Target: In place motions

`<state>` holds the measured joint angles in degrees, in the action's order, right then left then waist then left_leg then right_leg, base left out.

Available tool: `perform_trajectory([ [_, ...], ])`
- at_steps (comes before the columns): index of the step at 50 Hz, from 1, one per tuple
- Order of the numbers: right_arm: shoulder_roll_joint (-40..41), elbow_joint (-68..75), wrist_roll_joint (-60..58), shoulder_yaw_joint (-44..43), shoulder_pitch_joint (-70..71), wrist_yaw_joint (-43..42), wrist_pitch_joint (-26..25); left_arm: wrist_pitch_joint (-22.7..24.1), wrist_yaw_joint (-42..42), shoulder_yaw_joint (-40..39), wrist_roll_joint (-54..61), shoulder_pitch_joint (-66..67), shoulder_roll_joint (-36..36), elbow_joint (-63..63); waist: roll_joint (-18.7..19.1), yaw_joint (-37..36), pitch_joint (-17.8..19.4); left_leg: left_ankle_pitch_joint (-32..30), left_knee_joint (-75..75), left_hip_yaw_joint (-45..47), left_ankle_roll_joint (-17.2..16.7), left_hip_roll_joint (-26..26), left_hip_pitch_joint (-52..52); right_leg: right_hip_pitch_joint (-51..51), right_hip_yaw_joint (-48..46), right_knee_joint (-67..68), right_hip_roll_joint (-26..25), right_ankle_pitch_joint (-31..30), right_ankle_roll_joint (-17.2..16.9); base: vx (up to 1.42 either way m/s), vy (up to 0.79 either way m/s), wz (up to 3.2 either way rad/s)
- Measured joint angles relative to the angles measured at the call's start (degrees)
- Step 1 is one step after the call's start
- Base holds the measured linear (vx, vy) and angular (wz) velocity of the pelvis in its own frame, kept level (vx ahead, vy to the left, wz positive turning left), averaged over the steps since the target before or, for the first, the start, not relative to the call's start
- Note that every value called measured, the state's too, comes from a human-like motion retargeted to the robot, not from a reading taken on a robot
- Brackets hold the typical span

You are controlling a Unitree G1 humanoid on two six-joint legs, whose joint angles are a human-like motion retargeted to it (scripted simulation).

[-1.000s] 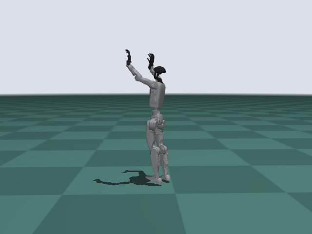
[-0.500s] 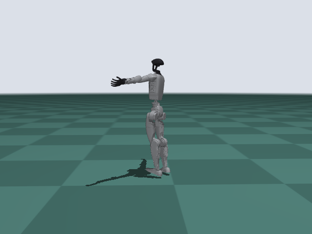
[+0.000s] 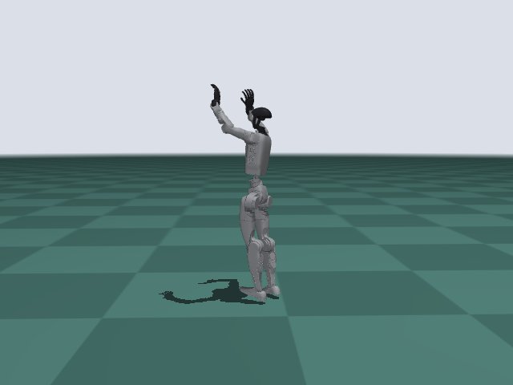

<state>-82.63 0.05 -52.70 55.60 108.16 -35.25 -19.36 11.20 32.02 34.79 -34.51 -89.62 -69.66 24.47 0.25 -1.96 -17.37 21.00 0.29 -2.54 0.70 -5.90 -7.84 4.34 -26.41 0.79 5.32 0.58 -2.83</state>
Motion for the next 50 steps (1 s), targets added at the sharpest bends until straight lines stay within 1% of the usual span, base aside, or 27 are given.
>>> perform_trajectory([
  [2, 0.0, 0.4, 1.3, 5.2, 4.9, -7.9, 3.6, 3.4, -1.9, -0.6, -0.8, 0.4, 1.0, 2.3, 0.4, -0.2, 0.3, 0.1, 0.0, 0.1, 0.1, 0.0, 0.3, -0.1, 0.2, 0.0, 0.0, 0.0, 0.0, 0.00, 0.00, 0.00],
  [4, -0.5, 5.8, 6.0, 6.4, 5.7, -15.4, 7.4, 1.0, -3.6, -4.7, 0.3, 3.2, 2.0, 7.1, 1.0, -0.8, 0.9, 0.3, 0.0, 0.3, 0.1, 0.0, 0.5, -0.2, 0.4, 0.1, -0.1, 0.0, 0.0, -0.03, 0.02, -0.07],
  [5, -1.1, 9.3, 8.2, 5.9, 5.0, -17.2, 8.8, -1.2, -4.2, -7.3, 1.4, 4.9, 2.4, 9.8, 1.4, -1.2, 1.2, 0.3, 0.0, 0.4, 0.2, 0.1, 0.6, -0.2, 0.5, 0.2, -0.1, 0.0, 0.0, -0.05, 0.05, -0.17],
  [6, -1.8, 13.9, 10.1, 4.2, 3.2, -16.1, 8.9, -2.7, -4.5, -10.8, 3.0, 7.3, 2.8, 12.9, 1.8, -1.6, 1.4, 0.4, 0.0, 0.6, 0.2, 0.2, 0.6, -0.1, 0.7, 0.2, -0.1, 0.0, 0.0, -0.04, 0.06, -0.18],
  [7, -2.4, 18.6, 11.9, 2.0, 0.9, -14.4, 8.5, -4.1, -5.0, -14.5, 4.8, 10.1, 3.0, 16.0, 2.2, -1.8, 1.5, 0.4, 0.0, 0.7, 0.2, 0.2, 0.6, 0.1, 0.8, 0.3, -0.1, -0.1, 0.0, -0.03, 0.07, -0.18],
  [10, -4.0, 33.5, 16.3, -8.6, -9.6, -3.5, 5.6, -7.1, -8.4, -27.9, 12.2, 20.5, 3.1, 24.1, 3.1, -2.0, 1.2, 0.4, -0.1, 1.2, 0.2, 0.4, 0.1, 0.9, 1.1, 0.3, -0.2, -0.2, 0.0, -0.04, 0.07, -0.12],
  [13, -4.2, 50.3, 18.6, -26.0, -25.3, 10.7, 6.4, -12.1, -13.4, -44.6, 20.4, 33.5, 2.9, 29.2, 3.5, -1.3, 1.0, 0.4, -0.1, 1.2, 0.1, 0.3, -0.4, 1.4, 1.2, 0.2, -0.1, -0.3, 0.0, -0.05, 0.04, -0.02],
  [15, -3.3, 62.7, 19.7, -38.5, -35.5, 20.6, 5.8, -14.0, -16.2, -54.2, 26.8, 40.7, 3.3, 34.5, 3.3, -0.8, 1.4, 0.4, -0.2, 1.2, 0.1, 0.3, -0.5, 1.5, 1.3, 0.2, -0.1, -0.4, 0.0, 0.00, 0.00, 0.00],
  [17, -1.7, 71.9, 20.3, -52.6, -46.0, 29.2, 1.2, -12.6, -19.1, -62.1, 33.5, 46.8, 3.5, 41.2, 3.1, -0.5, 2.1, 0.5, -0.1, 1.3, 0.2, 0.3, -0.3, 1.3, 1.3, 0.1, -0.1, -0.3, 0.0, 0.00, 0.00, 0.00],
  [18, -0.7, 74.3, 21.2, -61.0, -52.6, 32.8, -1.8, -10.7, -21.4, -65.5, 37.5, 50.5, 3.3, 44.0, 2.9, -0.3, 2.4, 0.5, -0.1, 1.2, 0.2, 0.3, -0.1, 1.2, 1.3, 0.1, -0.1, -0.3, 0.0, 0.00, 0.00, 0.00],
  [20, 1.7, 77.5, 29.0, -74.6, -63.1, 35.5, -2.5, -6.1, -25.7, -71.4, 47.2, 56.8, 3.8, 48.1, 2.5, -0.1, 3.1, 0.7, -0.2, 1.2, 0.3, 0.2, 0.2, 1.0, 1.3, 0.2, -0.1, -0.2, 0.0, 0.00, 0.00, 0.00],
  [22, 5.1, 76.8, 43.5, -84.3, -69.6, 30.4, 2.2, -0.2, -26.0, -75.3, 56.9, 58.4, 5.8, 49.9, 2.2, -0.1, 3.1, 0.8, -0.3, 1.4, 0.4, 0.2, 0.6, 0.8, 1.6, 0.2, -0.1, -0.1, 0.0, 0.00, 0.00, 0.00],
  [25, 8.5, 73.0, 68.1, -88.4, -71.1, 17.7, 12.9, 10.9, -23.9, -75.7, 66.5, 57.2, 7.3, 51.5, 1.9, -0.3, 2.4, 1.0, -0.3, 1.5, 0.5, 0.1, 1.0, 0.5, 1.8, 0.1, -0.2, 0.0, 0.0, 0.00, 0.00, 0.00],
  [27, 9.6, 68.4, 73.6, -85.8, -68.7, 9.5, 19.4, 11.2, -21.7, -71.4, 63.8, 54.7, 6.6, 50.4, 1.7, -0.2, 2.3, 0.9, -0.2, 1.4, 0.5, 0.1, 1.2, 0.1, 1.7, 0.1, -0.1, 0.0, 0.0, 0.01, -0.03, 0.04],
  [28, 9.8, 65.2, 72.4, -83.5, -67.3, 7.2, 20.8, 9.9, -21.5, -68.6, 60.5, 53.1, 5.9, 48.9, 1.6, -0.2, 2.4, 0.9, -0.1, 1.3, 0.5, 0.0, 1.5, -0.3, 1.6, 0.1, -0.1, 0.1, 0.0, 0.03, -0.05, 0.10],
  [29, 9.6, 61.5, 70.1, -80.6, -65.9, 6.4, 20.3, 8.3, -21.9, -65.6, 57.3, 51.4, 5.2, 46.9, 1.5, -0.1, 2.5, 0.9, -0.1, 1.3, 0.5, 0.0, 1.6, -0.5, 1.4, 0.1, -0.1, 0.1, 0.0, 0.00, 0.00, 0.00],
  [30, 9.1, 57.4, 67.3, -77.4, -64.3, 6.4, 18.9, 6.6, -22.6, -62.4, 54.1, 49.7, 4.4, 44.5, 1.5, -0.1, 2.6, 0.8, -0.1, 1.2, 0.5, 0.0, 1.8, -0.8, 1.3, 0.1, -0.1, 0.1, 0.0, 0.00, 0.00, 0.00],
  [33, 7.1, 43.3, 57.7, -66.5, -58.5, 12.6, 12.9, 2.0, -23.0, -54.1, 43.7, 44.0, 3.3, 34.4, 1.6, -0.1, 2.1, 0.8, -0.1, 1.1, 0.5, 0.0, 1.8, -0.8, 1.3, 0.2, -0.1, 0.1, 0.0, 0.04, 0.00, 0.01],
  [35, 5.1, 34.6, 49.9, -59.2, -54.5, 16.0, 10.3, -0.7, -22.2, -49.8, 35.3, 41.0, 2.9, 25.8, 1.6, -0.2, 1.8, 0.9, -0.1, 1.2, 0.5, 0.0, 1.7, -0.6, 1.4, 0.2, -0.1, 0.0, 0.0, 0.03, 0.00, -0.02],
  [38, 0.4, 22.4, 34.0, -49.4, -48.2, 14.8, 7.4, -5.1, -20.8, -45.9, 21.4, 38.5, 0.0, 11.0, 0.9, -0.5, 2.2, 0.9, -0.2, 1.4, 0.5, 0.0, 1.7, -0.5, 1.6, 0.1, -0.1, 0.0, 0.1, 0.00, 0.00, 0.00],
  [41, -4.7, 10.0, 15.1, -41.5, -41.5, 10.1, 4.0, -9.0, -16.3, -44.0, 6.9, 36.9, -4.6, -2.9, 0.4, -0.5, 3.4, 0.9, -0.2, 1.5, 0.4, 0.1, 2.0, -0.7, 1.7, 0.1, -0.2, -0.1, 0.1, 0.00, 0.00, 0.00],
  [43, -7.6, 3.3, 6.1, -36.2, -36.5, 1.0, 2.2, -9.0, -11.9, -42.3, -2.0, 35.1, -7.7, -10.0, 0.0, -0.1, 4.0, 0.8, -0.3, 1.4, 0.4, 0.2, 2.0, -0.8, 1.6, 0.1, -0.3, -0.1, 0.1, 0.00, 0.00, 0.00],
  [44, -8.0, 1.7, 4.0, -32.9, -33.5, -6.2, 3.5, -7.8, -9.8, -41.1, -5.1, 34.1, -8.7, -12.3, -0.2, 0.2, 4.2, 0.8, -0.3, 1.4, 0.3, 0.3, 2.0, -0.8, 1.6, 0.1, -0.3, -0.2, 0.2, 0.00, 0.00, 0.00],
  [45, -8.1, 0.9, 2.6, -29.2, -30.2, -14.1, 5.7, -6.3, -7.8, -39.7, -7.6, 33.1, -9.5, -14.2, -0.4, 0.5, 4.3, 0.8, -0.3, 1.4, 0.3, 0.4, 2.0, -0.8, 1.6, 0.1, -0.4, -0.2, 0.2, 0.00, 0.00, 0.00],
  [47, -4.9, 5.2, 2.0, -20.3, -23.1, -26.0, 13.4, -1.4, -7.6, -37.8, -7.7, 32.3, -8.3, -13.0, -0.1, 0.9, 4.5, 0.8, -0.3, 1.4, 0.3, 0.5, 2.2, -0.9, 1.6, 0.1, -0.5, -0.3, 0.2, -0.03, 0.00, -0.03],
  [48, -3.3, 8.1, 2.6, -17.5, -21.0, -27.0, 15.7, 0.4, -8.6, -37.6, -6.3, 32.6, -7.0, -11.2, 0.2, 0.9, 4.9, 0.7, -0.3, 1.5, 0.3, 0.6, 2.5, -1.1, 1.7, 0.2, -0.5, -0.3, 0.2, -0.09, 0.00, -0.08],
  [50, -0.3, 15.4, 6.0, -15.2, -19.9, -22.7, 16.2, 1.3, -11.8, -38.8, -3.2, 34.2, -3.4, -6.3, 0.9, 0.5, 6.1, 0.6, -0.2, 1.6, 0.3, 0.7, 3.1, -1.7, 1.7, 0.3, -0.6, -0.4, 0.3, -0.10, 0.00, -0.08],
])
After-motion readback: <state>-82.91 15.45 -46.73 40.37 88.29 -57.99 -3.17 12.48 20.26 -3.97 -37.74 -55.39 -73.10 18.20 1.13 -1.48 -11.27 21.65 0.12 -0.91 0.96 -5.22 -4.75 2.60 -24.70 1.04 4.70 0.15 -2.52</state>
